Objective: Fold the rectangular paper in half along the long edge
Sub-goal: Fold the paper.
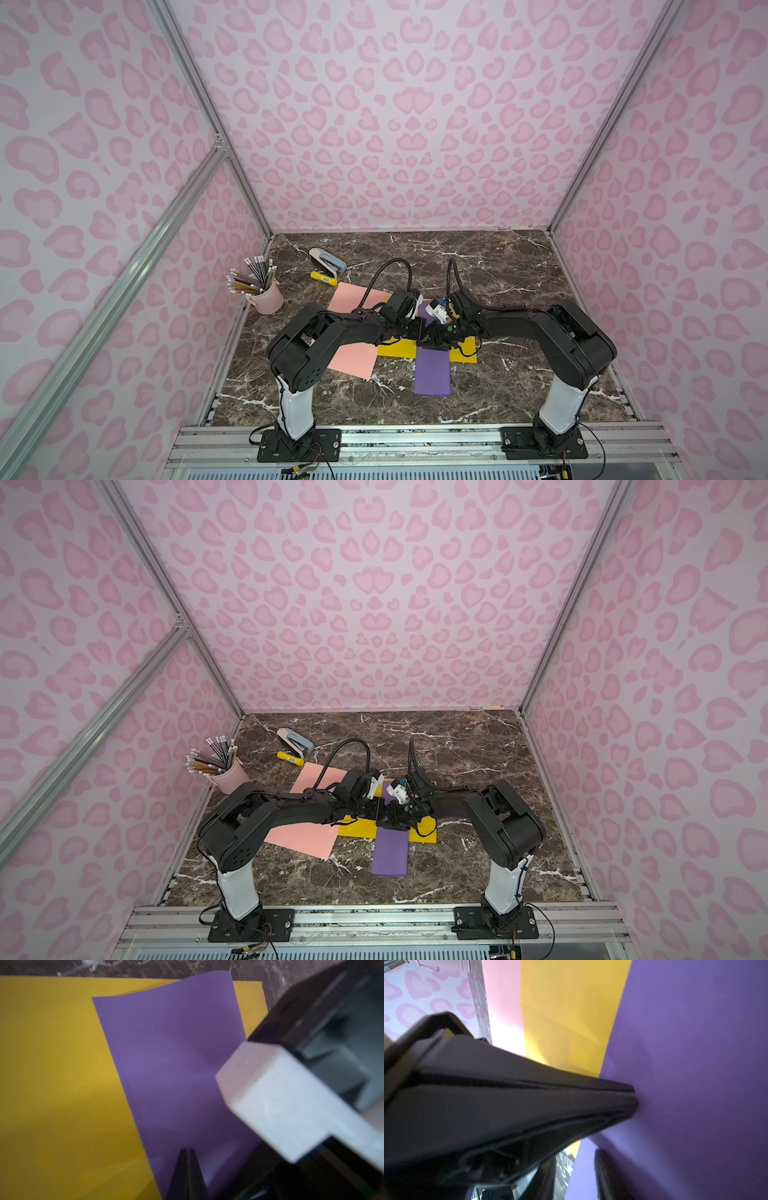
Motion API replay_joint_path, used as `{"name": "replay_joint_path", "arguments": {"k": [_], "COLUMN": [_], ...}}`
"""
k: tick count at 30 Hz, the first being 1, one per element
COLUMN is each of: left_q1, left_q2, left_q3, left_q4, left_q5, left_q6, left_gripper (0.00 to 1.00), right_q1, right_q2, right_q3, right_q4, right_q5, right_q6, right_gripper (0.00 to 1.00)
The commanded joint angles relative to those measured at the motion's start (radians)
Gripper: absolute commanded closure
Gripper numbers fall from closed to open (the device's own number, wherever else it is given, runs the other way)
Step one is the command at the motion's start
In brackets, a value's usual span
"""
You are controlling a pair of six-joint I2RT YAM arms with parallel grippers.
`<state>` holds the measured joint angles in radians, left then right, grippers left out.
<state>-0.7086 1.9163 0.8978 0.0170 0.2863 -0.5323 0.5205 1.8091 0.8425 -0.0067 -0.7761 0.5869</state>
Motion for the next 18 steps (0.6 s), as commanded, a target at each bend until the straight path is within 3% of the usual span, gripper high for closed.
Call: {"name": "replay_joint_path", "arguments": {"k": [1, 6, 11, 18], "left_q1": [0.000, 0.000, 0.000, 0.001], "left_q2": [0.016, 0.033, 0.030, 0.015], "left_q3": [-0.018, -0.026, -0.032, -0.045], "left_q4": [-0.029, -0.058, -0.068, -0.074], "left_q5": [-0.062, -0.096, -0.108, -0.110], "left_q6": [-0.015, -0.017, -0.017, -0.016], "left_gripper": [0.96, 0.96, 0.96, 0.96], "right_q1": [0.001, -0.007, -0.064, -0.148], "right_q2": [-0.011, -0.093, -0.188, -0.187], "right_q3": [0.001, 0.021, 0.001, -0.040], "right_q4": [0.010, -0.040, -0.045, -0.025], "right_q5": [-0.003, 0.011, -0.003, -0.040], "right_q6": [0.001, -0.007, 0.007, -0.013], "right_gripper": [0.63, 0.64, 0.71, 0.82]}}
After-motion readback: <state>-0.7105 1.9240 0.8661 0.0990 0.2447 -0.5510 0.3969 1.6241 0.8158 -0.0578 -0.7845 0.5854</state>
